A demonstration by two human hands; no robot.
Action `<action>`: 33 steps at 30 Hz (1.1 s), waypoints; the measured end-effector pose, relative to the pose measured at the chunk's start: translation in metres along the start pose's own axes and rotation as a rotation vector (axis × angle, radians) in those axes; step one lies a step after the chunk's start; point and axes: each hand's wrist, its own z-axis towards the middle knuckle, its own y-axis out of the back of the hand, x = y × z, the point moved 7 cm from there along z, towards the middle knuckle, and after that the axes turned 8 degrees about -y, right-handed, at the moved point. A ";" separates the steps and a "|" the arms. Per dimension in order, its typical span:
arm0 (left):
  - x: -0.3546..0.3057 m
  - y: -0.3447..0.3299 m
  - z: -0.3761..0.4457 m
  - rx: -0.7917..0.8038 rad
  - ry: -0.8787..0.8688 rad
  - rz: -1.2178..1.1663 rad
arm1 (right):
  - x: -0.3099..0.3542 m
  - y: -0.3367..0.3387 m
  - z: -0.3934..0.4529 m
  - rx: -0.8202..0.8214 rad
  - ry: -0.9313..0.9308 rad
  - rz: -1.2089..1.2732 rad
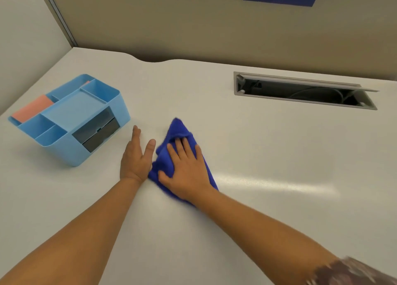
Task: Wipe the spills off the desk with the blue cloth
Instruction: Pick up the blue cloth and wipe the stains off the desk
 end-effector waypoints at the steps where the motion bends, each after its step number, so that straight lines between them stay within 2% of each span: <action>1: 0.000 0.000 0.000 0.001 0.003 -0.008 | -0.001 0.002 0.020 -0.002 -0.025 -0.008; 4: 0.003 0.001 -0.002 0.011 0.023 -0.057 | -0.034 0.015 0.065 -0.034 -0.167 -0.006; 7: 0.005 0.003 -0.003 0.007 0.033 -0.101 | -0.095 0.037 0.073 -0.114 -0.357 0.016; 11: 0.006 0.003 -0.003 -0.004 0.039 -0.153 | -0.173 0.062 0.023 -0.203 -0.558 -0.014; 14: 0.006 0.003 -0.003 -0.021 0.036 -0.185 | -0.193 0.068 -0.040 -0.236 -0.594 -0.018; 16: 0.006 0.002 -0.002 -0.023 0.024 -0.183 | -0.175 0.056 -0.073 -0.188 -0.542 -0.031; 19: 0.005 -0.001 -0.001 -0.016 0.008 -0.171 | -0.114 0.032 -0.087 -0.112 -0.372 -0.054; 23: 0.005 0.000 -0.001 -0.027 0.000 -0.159 | -0.016 0.003 -0.053 -0.048 -0.082 0.000; 25: 0.005 0.001 -0.001 -0.027 0.005 -0.149 | 0.014 -0.006 -0.019 -0.019 -0.016 0.019; 29: 0.005 0.001 -0.003 -0.009 0.012 -0.183 | 0.024 -0.006 0.055 -0.011 -0.079 0.040; 33: 0.009 0.001 -0.003 -0.014 0.016 -0.155 | -0.009 0.010 0.110 -0.010 -0.207 0.016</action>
